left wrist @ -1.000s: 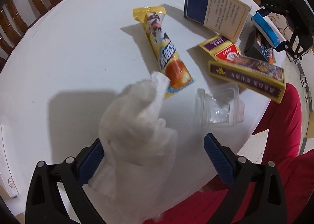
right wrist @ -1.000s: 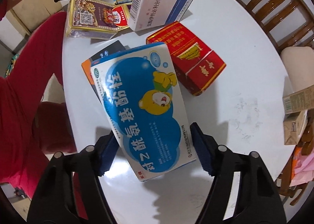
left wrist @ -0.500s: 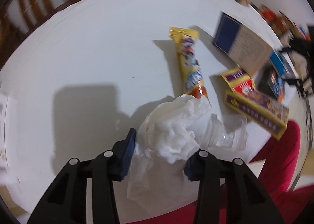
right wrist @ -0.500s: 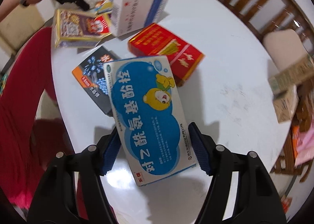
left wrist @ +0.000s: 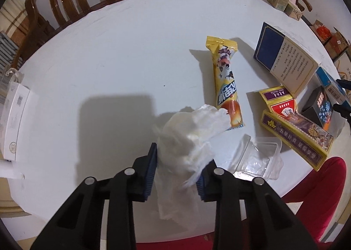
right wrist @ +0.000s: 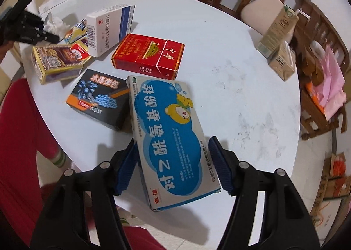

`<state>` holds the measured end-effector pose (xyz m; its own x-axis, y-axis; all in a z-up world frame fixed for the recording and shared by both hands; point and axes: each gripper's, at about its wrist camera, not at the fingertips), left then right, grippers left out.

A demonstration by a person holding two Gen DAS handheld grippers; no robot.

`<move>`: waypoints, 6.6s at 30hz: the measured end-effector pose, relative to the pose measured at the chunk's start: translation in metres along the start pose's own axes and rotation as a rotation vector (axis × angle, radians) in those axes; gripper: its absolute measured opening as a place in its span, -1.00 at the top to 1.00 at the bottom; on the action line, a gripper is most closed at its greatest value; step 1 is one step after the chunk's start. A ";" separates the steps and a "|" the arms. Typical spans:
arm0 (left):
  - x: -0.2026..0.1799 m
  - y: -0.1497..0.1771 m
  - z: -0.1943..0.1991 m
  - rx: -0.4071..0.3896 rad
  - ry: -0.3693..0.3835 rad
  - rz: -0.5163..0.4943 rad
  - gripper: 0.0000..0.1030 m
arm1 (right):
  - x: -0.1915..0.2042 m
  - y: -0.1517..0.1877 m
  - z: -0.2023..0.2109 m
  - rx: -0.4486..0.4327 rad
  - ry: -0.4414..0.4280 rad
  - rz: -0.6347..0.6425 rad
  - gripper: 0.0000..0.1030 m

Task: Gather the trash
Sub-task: 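Lift the white tissue with the left tool while the right tool lifts the blue box, then lower the tissue and blue box into the trash bag and open both tools, then raise both tools from the bag back over the table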

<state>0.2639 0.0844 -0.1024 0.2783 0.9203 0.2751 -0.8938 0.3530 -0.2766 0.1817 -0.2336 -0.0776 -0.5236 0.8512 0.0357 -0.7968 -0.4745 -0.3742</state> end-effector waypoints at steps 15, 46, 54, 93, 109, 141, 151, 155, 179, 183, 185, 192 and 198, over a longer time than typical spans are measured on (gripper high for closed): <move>-0.003 0.016 0.011 -0.004 0.004 0.020 0.42 | 0.016 0.002 0.006 -0.013 -0.014 -0.104 -0.14; -0.036 0.062 0.147 -0.215 0.008 -0.027 0.42 | 0.110 0.005 0.150 -0.341 0.051 0.040 -0.14; -0.055 0.085 0.171 -0.254 0.018 -0.063 0.42 | 0.135 0.026 0.172 -0.374 0.066 0.058 -0.14; -0.156 0.168 0.130 -0.154 0.146 -0.190 0.42 | 0.194 0.107 0.133 -0.290 0.007 0.050 -0.14; -0.182 0.173 0.051 -0.019 0.212 -0.143 0.42 | 0.187 0.130 0.064 -0.198 -0.031 -0.028 -0.14; -0.224 0.156 -0.137 0.295 0.237 -0.024 0.42 | 0.145 0.160 -0.151 0.085 -0.110 -0.263 -0.14; -0.229 0.150 -0.183 0.382 0.234 0.004 0.42 | 0.133 0.168 -0.216 0.165 -0.141 -0.354 -0.14; -0.234 0.146 -0.198 0.408 0.224 0.007 0.42 | 0.131 0.171 -0.234 0.190 -0.154 -0.387 -0.15; -0.240 0.149 -0.221 0.465 0.153 -0.025 -0.38 | 0.127 0.176 -0.265 0.225 -0.247 -0.442 -0.48; -0.242 0.148 -0.216 0.460 0.144 -0.038 -0.40 | 0.128 0.172 -0.259 0.214 -0.247 -0.439 -0.48; -0.240 0.149 -0.211 0.456 0.135 -0.047 -0.42 | 0.129 0.171 -0.254 0.207 -0.245 -0.436 -0.48; -0.223 0.162 -0.172 0.414 0.087 -0.074 -0.45 | 0.135 0.168 -0.205 0.123 -0.233 -0.422 -0.49; -0.193 0.184 -0.097 0.283 0.076 -0.115 -0.63 | 0.144 0.162 -0.115 -0.033 -0.138 -0.335 -0.57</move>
<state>0.0796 -0.0121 -0.2959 0.3995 0.8906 0.2173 -0.9142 0.4046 0.0228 0.0120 -0.1619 -0.2398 -0.2724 0.9189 0.2853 -0.9220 -0.1646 -0.3504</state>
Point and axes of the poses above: each gripper's, at about its wrist camera, not at the fingertips, and z roughly against the way its jaws point, x to its left, y to its underside, and after that the axes turned 13 degrees about -y, right-handed
